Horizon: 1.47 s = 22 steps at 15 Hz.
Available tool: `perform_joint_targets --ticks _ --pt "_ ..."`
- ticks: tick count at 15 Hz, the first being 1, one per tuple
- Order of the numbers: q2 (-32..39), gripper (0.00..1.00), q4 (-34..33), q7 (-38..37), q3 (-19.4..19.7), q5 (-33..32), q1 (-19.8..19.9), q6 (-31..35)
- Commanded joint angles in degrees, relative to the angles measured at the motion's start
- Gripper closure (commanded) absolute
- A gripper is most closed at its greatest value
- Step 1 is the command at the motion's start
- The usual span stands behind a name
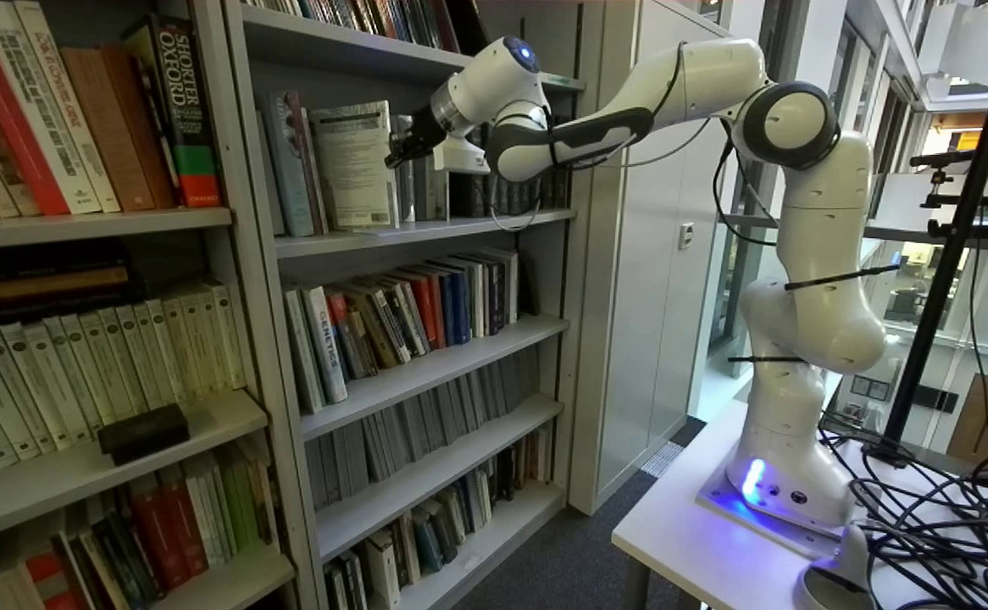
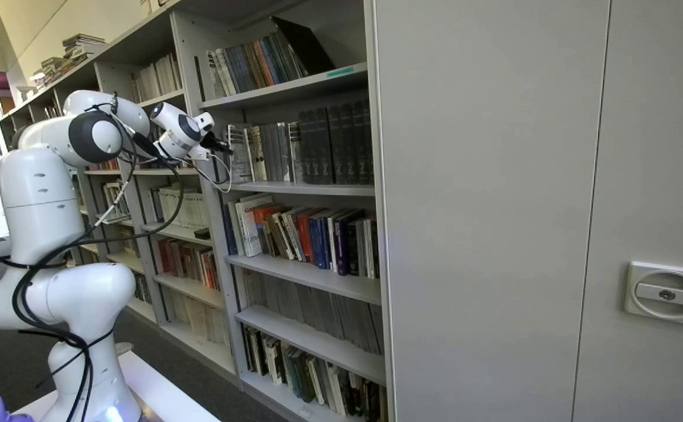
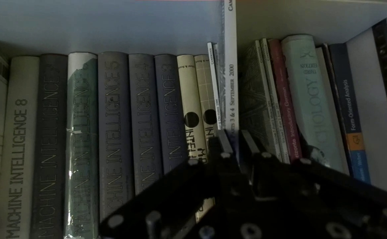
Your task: Remove the fifth book from the left of the second shelf of the cabinet on the right and put it before the big grey books on the same shelf
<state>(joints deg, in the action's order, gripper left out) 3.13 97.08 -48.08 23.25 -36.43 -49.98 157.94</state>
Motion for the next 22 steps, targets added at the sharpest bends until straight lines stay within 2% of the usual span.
perform_joint_targets --ticks 1,5,10,11,12,17,19,22 --pt "-6.0 0.97 3.4 -6.5 0.1 -8.9 -1.0 -2.3" --pt "-8.2 0.97 3.9 -17.2 -0.6 -19.7 -0.6 -6.3" --pt "-10.4 0.97 5.4 -24.6 -2.1 -26.0 -0.6 -12.9" --pt "-10.3 0.97 5.7 -24.6 -12.4 -24.9 9.9 -13.6" --pt "-10.5 0.97 6.0 -25.0 -14.1 -24.6 11.3 -14.5" --pt "-10.7 0.97 6.3 -26.4 -26.9 -24.2 24.5 -17.8" --pt "-10.7 0.97 6.2 -26.3 -30.1 -24.3 28.0 -18.0" --pt "-10.9 0.97 6.1 -26.3 -33.1 -24.6 31.3 -20.0"
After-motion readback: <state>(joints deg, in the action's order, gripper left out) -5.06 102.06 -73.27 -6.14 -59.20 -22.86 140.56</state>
